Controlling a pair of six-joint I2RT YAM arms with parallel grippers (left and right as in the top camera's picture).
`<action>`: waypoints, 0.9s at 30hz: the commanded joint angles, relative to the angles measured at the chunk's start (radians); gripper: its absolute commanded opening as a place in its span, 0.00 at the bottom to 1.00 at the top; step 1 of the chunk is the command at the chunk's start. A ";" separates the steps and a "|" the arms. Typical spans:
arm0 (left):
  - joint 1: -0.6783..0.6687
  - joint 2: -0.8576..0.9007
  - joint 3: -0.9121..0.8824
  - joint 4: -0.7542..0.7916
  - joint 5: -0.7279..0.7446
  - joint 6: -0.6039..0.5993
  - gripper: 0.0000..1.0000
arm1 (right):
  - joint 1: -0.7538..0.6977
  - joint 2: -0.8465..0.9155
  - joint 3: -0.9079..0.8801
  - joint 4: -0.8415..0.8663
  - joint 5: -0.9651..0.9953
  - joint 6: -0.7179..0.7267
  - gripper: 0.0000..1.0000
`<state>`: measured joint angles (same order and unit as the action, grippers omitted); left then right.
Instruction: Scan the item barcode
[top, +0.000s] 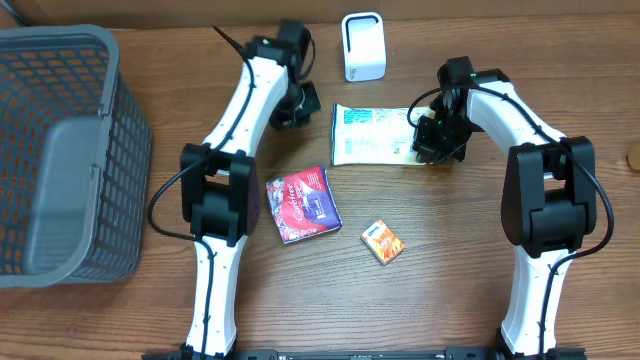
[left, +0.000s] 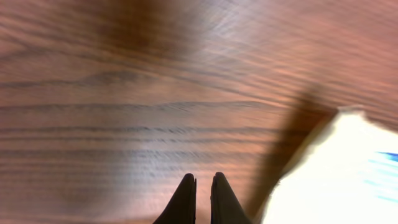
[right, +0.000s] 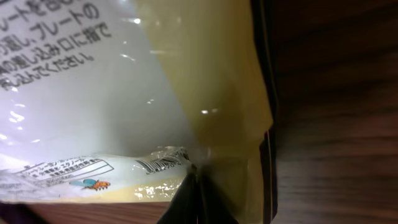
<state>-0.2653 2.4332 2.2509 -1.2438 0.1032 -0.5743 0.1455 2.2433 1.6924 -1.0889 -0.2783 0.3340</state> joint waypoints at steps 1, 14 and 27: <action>-0.019 -0.101 0.058 -0.014 0.072 0.017 0.04 | -0.005 -0.078 0.069 -0.011 0.068 -0.045 0.04; -0.067 -0.098 -0.041 0.119 0.202 0.008 0.04 | -0.082 -0.085 0.185 0.212 -0.047 -0.049 0.04; -0.142 -0.098 -0.340 0.499 0.119 -0.156 0.04 | -0.053 -0.002 0.121 0.247 -0.075 -0.047 0.04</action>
<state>-0.4206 2.3417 1.9526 -0.7567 0.2676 -0.6598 0.0906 2.1944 1.8359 -0.8417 -0.3420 0.2878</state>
